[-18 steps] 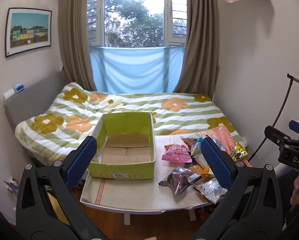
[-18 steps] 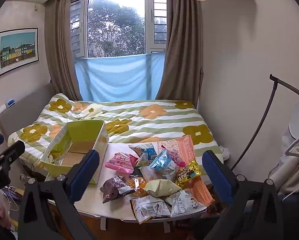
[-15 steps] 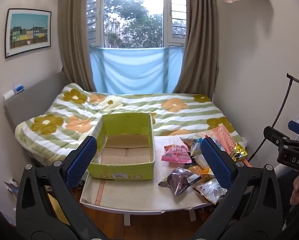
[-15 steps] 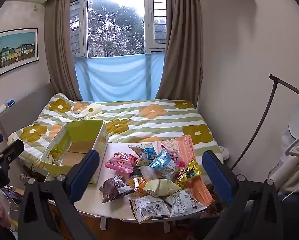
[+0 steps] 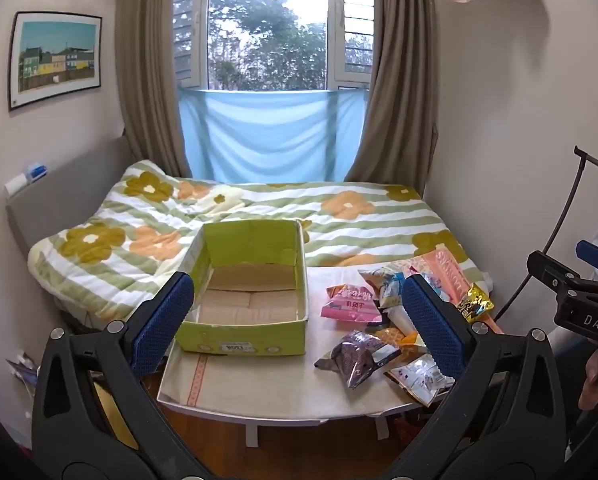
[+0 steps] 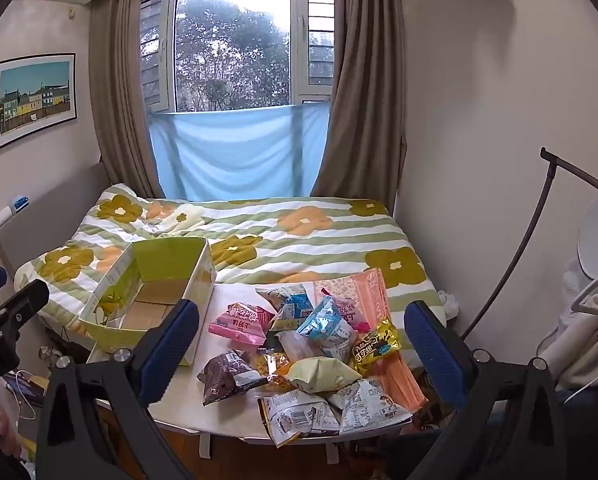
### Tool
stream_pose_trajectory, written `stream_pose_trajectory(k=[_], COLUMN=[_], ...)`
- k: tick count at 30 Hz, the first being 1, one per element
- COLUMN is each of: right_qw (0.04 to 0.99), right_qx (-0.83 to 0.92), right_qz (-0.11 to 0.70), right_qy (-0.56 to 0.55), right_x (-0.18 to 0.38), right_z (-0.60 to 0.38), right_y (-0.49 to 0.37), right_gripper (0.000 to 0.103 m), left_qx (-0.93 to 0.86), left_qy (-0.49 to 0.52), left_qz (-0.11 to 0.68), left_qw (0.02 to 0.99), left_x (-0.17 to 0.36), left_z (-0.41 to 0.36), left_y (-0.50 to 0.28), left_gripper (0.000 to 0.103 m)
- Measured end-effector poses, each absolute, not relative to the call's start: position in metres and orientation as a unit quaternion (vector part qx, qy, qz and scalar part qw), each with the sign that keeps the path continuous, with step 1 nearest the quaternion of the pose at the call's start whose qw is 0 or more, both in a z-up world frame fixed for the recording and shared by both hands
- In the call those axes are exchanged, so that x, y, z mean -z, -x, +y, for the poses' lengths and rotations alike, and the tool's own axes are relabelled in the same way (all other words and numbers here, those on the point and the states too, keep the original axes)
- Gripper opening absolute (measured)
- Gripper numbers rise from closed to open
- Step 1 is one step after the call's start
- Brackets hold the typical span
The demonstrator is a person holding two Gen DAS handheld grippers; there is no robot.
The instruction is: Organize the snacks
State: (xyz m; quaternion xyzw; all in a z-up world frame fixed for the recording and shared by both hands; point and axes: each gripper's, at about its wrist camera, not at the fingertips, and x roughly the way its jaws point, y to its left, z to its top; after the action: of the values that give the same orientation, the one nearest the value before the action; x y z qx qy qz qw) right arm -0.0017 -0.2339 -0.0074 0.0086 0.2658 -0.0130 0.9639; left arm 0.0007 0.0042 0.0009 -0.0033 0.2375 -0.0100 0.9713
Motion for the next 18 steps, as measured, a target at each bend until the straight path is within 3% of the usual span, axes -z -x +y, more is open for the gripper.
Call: stream_pose_trajectory(k=[18], right_qw=[0.963], right_qx=[0.013], right_qz=[0.270], right_qy=[-0.005], right_x=[0.0113], right_z=[-0.2272], right_y=[0.0026], right_gripper=[0.103], left_qx=[0.011], left_qy=[0.003], left_qz=[0.242], left_qw=[0.970], left_x=[0.0062], left_z=[0.0002], left_y=[-0.0002], left_gripper=[0.103])
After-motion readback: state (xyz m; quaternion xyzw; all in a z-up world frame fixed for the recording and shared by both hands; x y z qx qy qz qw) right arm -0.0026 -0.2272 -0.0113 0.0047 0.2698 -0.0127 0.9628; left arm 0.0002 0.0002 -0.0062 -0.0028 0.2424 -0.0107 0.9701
